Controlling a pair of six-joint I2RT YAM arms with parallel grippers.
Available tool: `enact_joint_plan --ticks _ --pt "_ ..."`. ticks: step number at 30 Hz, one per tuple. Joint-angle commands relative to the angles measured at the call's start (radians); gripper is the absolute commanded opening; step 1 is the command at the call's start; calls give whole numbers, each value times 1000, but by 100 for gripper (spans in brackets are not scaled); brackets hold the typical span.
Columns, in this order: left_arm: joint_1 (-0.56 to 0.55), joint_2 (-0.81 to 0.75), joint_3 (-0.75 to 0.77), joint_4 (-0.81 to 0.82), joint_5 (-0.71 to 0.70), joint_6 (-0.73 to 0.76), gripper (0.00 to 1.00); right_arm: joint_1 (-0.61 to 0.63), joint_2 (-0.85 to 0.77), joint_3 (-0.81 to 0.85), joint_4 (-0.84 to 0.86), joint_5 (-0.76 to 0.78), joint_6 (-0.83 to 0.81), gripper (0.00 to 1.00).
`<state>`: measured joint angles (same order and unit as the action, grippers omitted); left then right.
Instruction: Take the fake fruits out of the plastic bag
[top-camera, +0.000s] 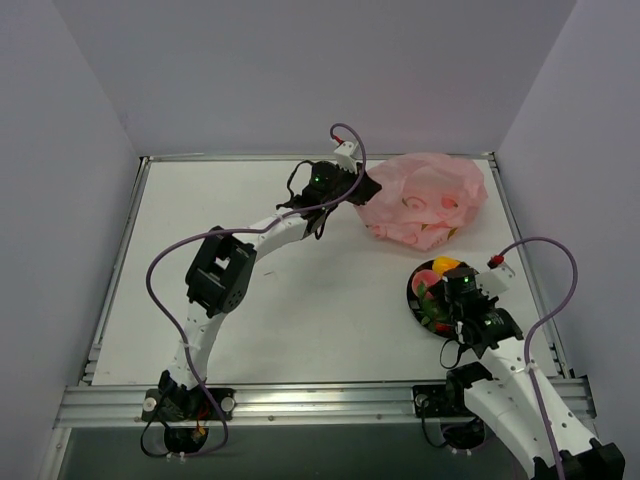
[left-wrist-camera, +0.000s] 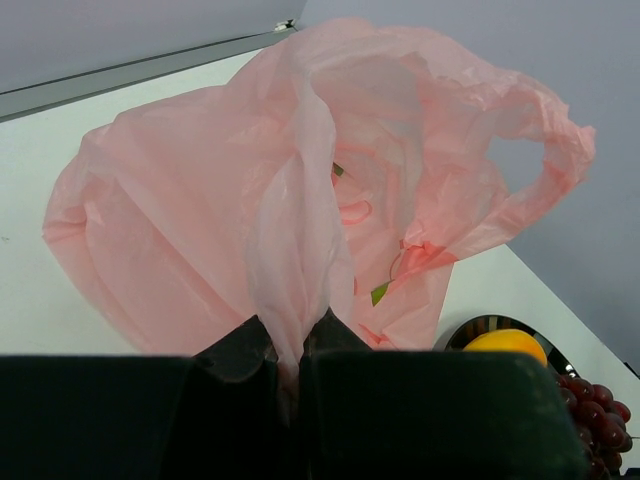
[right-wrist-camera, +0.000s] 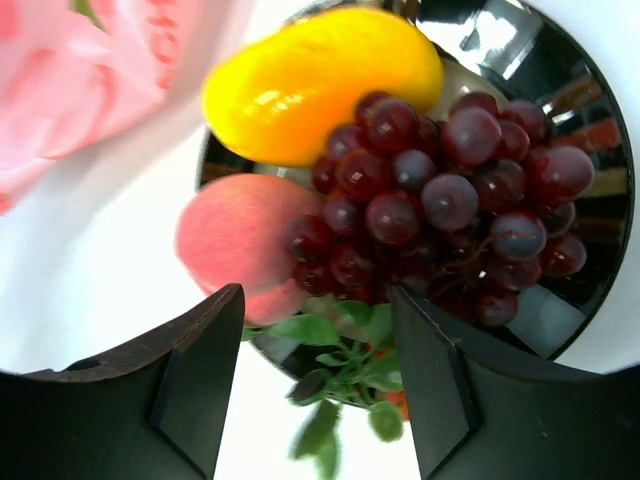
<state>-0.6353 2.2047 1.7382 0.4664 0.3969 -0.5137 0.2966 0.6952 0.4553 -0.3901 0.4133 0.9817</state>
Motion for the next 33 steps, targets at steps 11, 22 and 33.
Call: enact_joint_plan --ticks 11,22,33 --pt "-10 3 79 -37 -18 33 6 10 -22 336 2 53 -257 100" --pt "-10 -65 169 -202 -70 139 93 10 -39 565 85 65 -491 99" --pt "-9 -343 124 -411 -226 239 94 10 -57 675 160 53 -617 99"
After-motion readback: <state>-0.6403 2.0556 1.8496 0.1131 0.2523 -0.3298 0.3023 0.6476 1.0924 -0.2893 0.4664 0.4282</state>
